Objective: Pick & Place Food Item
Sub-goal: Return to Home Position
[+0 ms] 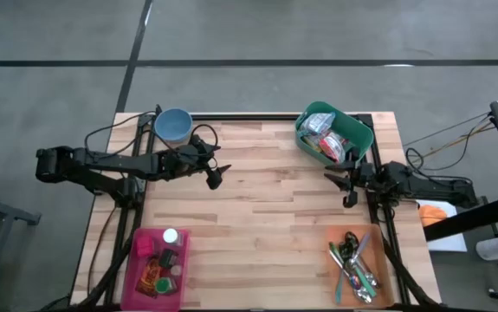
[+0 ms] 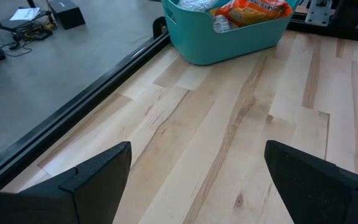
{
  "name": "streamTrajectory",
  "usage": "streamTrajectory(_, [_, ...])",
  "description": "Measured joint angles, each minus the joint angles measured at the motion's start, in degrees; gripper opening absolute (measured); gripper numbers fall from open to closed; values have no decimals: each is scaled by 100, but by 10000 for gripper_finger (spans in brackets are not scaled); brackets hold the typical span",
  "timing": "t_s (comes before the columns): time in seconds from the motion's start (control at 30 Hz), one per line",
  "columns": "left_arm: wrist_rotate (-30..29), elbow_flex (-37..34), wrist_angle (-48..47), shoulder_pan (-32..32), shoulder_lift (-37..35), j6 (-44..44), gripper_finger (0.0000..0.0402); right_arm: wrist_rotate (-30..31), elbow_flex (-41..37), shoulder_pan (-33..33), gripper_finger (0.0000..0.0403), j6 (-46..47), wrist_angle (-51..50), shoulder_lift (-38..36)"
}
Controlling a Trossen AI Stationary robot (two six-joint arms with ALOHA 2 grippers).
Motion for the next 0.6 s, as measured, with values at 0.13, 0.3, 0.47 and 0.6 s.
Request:
streamTrajectory(0.13, [0, 0, 2, -1, -1, 0, 372, 64, 0, 0, 104, 31, -333, -20])
streamTrajectory(0.3, [0, 0, 3, 1, 1, 0, 372, 192, 0, 1, 104, 20, -421, -22])
streamTrajectory(0.47, [0, 0, 3, 0, 1, 0, 372, 208, 0, 2, 104, -39, -500, -22])
streamTrajectory(0.6, [0, 0, 3, 1, 1, 0, 372, 317, 0, 0, 104, -15, -612, -15])
